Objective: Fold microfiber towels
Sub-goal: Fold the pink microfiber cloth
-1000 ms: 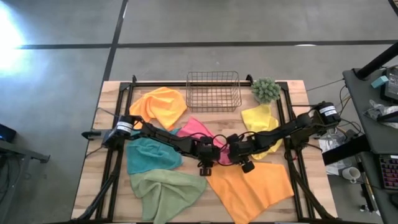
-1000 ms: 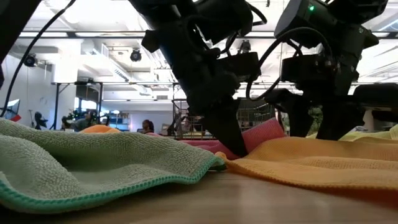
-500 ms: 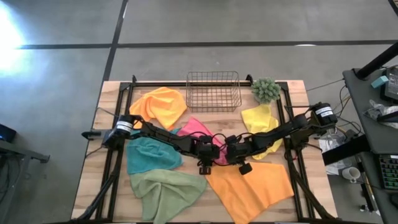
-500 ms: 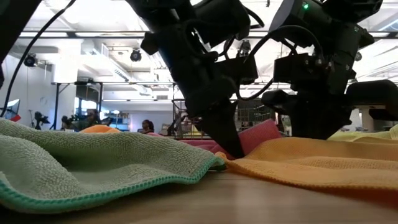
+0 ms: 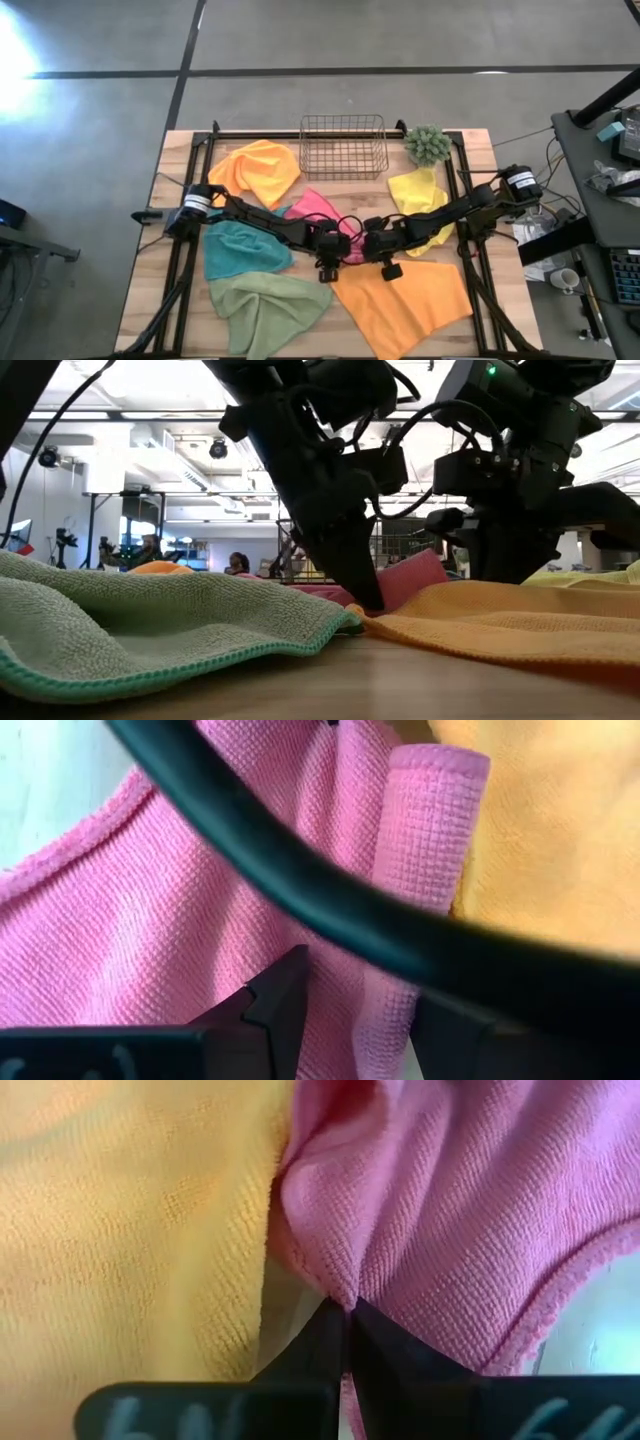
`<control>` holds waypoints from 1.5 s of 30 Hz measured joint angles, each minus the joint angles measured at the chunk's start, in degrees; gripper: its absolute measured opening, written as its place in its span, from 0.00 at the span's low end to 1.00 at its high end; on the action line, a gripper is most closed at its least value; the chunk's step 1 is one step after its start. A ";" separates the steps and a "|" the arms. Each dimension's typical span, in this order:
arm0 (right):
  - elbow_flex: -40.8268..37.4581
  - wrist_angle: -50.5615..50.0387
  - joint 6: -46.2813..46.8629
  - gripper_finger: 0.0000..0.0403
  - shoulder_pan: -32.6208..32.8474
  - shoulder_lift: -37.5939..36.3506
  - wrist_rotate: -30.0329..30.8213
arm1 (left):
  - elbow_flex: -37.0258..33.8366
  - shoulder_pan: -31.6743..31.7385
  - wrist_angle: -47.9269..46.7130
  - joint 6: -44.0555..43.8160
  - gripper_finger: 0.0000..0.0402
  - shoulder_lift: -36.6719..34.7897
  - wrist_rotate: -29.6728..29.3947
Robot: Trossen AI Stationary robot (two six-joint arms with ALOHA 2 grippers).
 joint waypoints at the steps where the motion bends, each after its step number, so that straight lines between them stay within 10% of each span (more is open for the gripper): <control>1: -0.03 -0.11 0.36 0.02 0.00 -0.63 0.06 | 0.02 0.00 -0.11 -0.57 0.34 -0.09 0.00; 45: -0.03 -1.90 7.34 0.02 -0.07 -6.54 0.31 | 0.31 -1.88 8.42 4.46 0.34 -1.32 -1.21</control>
